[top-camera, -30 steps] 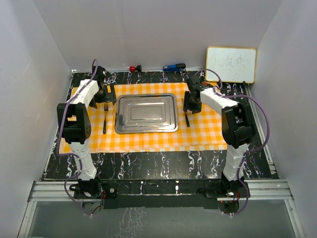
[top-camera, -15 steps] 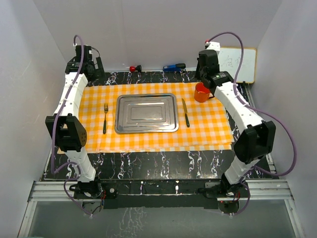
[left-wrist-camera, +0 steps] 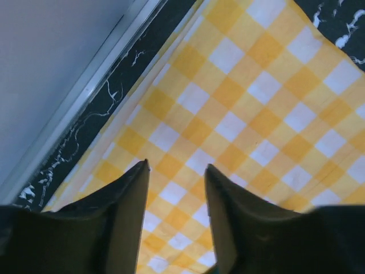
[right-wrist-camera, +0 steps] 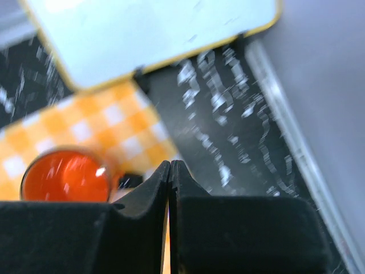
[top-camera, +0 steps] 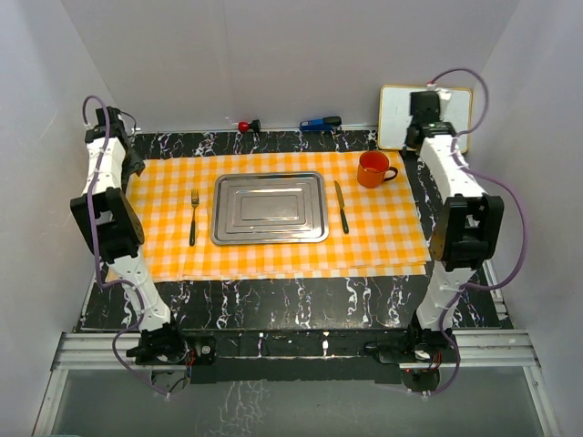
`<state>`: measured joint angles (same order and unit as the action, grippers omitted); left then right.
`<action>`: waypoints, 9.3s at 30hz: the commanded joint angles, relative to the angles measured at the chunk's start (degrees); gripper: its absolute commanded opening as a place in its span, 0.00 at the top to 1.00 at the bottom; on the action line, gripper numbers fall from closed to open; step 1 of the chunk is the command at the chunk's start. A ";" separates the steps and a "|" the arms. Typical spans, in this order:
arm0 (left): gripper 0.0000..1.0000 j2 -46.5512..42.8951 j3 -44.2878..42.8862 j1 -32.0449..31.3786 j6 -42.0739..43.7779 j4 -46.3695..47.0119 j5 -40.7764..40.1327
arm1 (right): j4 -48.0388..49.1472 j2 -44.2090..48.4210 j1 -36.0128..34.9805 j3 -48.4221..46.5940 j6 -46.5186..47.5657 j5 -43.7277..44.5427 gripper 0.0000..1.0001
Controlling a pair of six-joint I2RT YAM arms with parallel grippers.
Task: Set the dinner table for one person
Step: Adjust the knife on the napkin, then adjust the napkin at the center of the board.
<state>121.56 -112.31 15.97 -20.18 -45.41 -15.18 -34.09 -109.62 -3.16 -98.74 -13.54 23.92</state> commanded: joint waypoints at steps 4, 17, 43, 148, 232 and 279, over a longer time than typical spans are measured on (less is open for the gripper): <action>1.00 -0.92 -1.60 -1.11 -1.95 3.85 7.15 | 2.81 -2.55 6.79 -10.80 2.62 -4.58 1.00; 1.00 1.83 0.20 -1.11 -1.51 6.05 12.24 | 7.35 -9.69 7.98 -5.30 -0.08 -24.78 1.00; 1.00 1.91 8.86 -1.11 -4.86 11.25 15.54 | 12.65 -17.21 8.48 -2.62 -1.29 -31.65 1.00; 1.00 -10.79 23.01 -2.78 2.76 9.77 14.65 | -0.16 14.43 5.66 26.25 -9.42 -24.02 1.00; 0.80 9.24 10.95 -3.20 5.39 10.51 8.96 | -1.65 21.58 -0.05 62.37 -28.20 -25.48 1.00; 0.68 20.04 -6.97 -3.15 5.14 12.96 14.73 | -4.80 11.92 -0.03 51.37 -24.55 -26.34 1.00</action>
<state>138.37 -118.08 12.58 -14.13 -33.87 -2.87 -39.55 -91.83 -2.83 -50.61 -39.27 -3.97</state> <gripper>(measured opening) 0.317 0.005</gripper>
